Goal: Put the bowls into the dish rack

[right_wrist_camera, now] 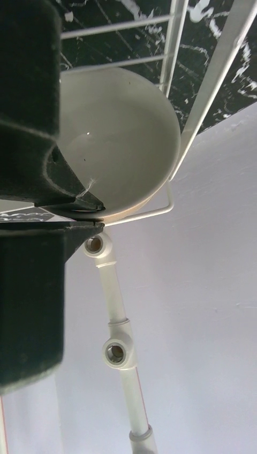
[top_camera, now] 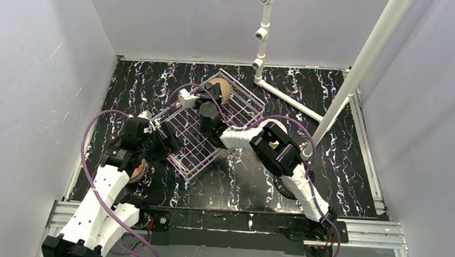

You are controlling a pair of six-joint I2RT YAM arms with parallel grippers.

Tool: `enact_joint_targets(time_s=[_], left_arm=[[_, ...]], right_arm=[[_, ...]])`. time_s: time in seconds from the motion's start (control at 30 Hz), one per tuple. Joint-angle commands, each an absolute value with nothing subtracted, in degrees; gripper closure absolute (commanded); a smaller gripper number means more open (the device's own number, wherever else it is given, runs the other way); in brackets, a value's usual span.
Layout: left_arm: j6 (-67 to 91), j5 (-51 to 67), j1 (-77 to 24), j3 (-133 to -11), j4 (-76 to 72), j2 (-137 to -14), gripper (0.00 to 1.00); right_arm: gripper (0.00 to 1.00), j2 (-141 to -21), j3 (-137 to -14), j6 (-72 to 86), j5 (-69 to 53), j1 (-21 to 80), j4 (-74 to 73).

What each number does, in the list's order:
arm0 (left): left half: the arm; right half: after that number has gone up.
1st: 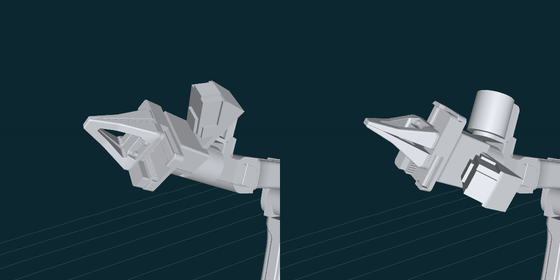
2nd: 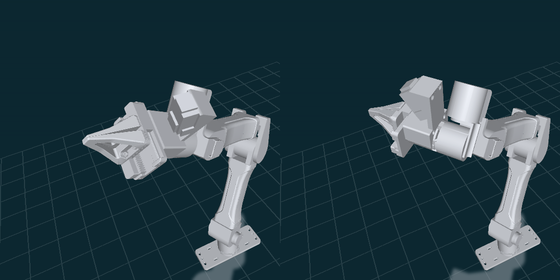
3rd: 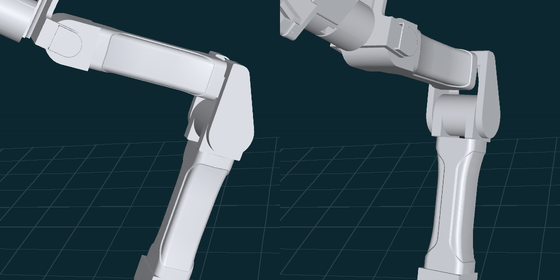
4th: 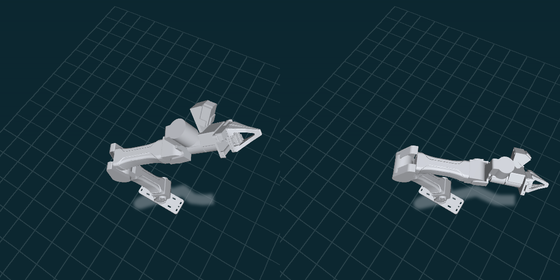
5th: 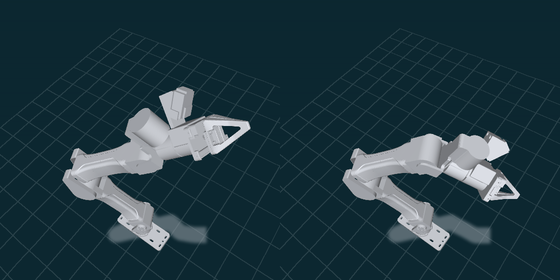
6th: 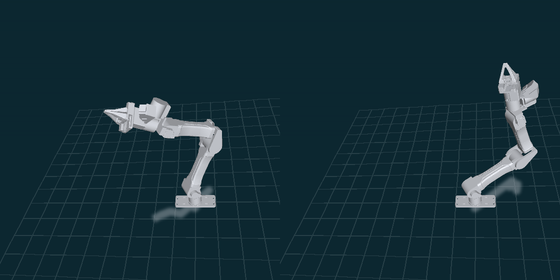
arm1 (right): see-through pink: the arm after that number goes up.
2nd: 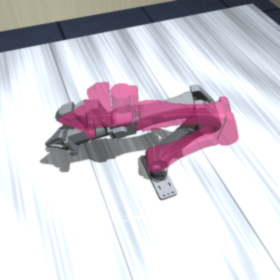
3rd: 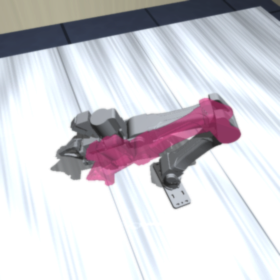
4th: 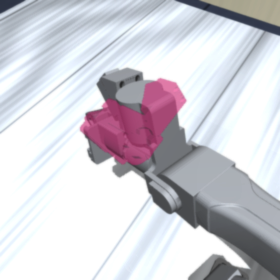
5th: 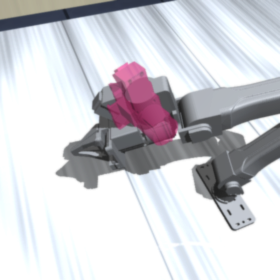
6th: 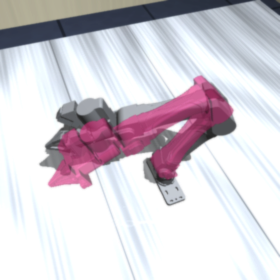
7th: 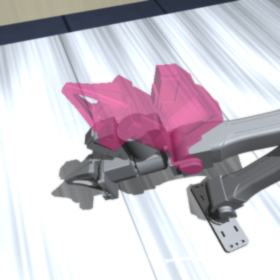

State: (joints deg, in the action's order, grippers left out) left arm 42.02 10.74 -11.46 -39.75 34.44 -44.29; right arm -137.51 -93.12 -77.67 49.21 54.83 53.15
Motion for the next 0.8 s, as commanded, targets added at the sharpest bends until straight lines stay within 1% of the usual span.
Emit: enact_joint_targets(time_s=[0.0, 0.1, 0.2, 0.47, 0.53, 0.63, 0.7, 0.77], left_arm=[[42.4, 12.5, -11.5, -38.4, 33.1, -45.5, 0.17], [42.8, 12.2, -11.5, -38.0, 32.4, -45.2, 0.17], [43.2, 12.1, -11.5, -37.7, 32.2, -44.3, 0.17], [42.1, 10.8, -11.5, -38.6, 36.3, -40.9, 0.15], [41.6, 10.1, -11.5, -39.3, 37.3, -40.2, 0.15], [40.7, 9.2, -11.5, -40.5, 38.7, -39.5, 0.14], [40.2, 8.6, -11.5, -41.0, 39.2, -39.2, 0.13], [40.0, 8.4, -11.5, -41.0, 39.6, -39.1, 0.13]], right_arm=[[0.81, -136.5, -90.4, -72.7, 47.8, 56.6, 47.4], [0.76, -135.9, -89.4, -70.7, 47.2, 57.2, 44.7], [0.58, -134.4, -87.8, -68.2, 45.5, 57.6, 42.5], [0.47, -131.6, -90.5, -59.3, 43.1, 57.6, 32.3], [0.39, -130.6, -91.4, -56.4, 41.9, 57.5, 29.3], [0.21, -129.2, -92.8, -52.1, 39.8, 57.4, 24.3], [0.16, -128.6, -94.1, -49.1, 38.2, 57.1, 20.6], [0.14, -127.7, -94.6, -46.7, 36.3, 56.9, 17.4]])
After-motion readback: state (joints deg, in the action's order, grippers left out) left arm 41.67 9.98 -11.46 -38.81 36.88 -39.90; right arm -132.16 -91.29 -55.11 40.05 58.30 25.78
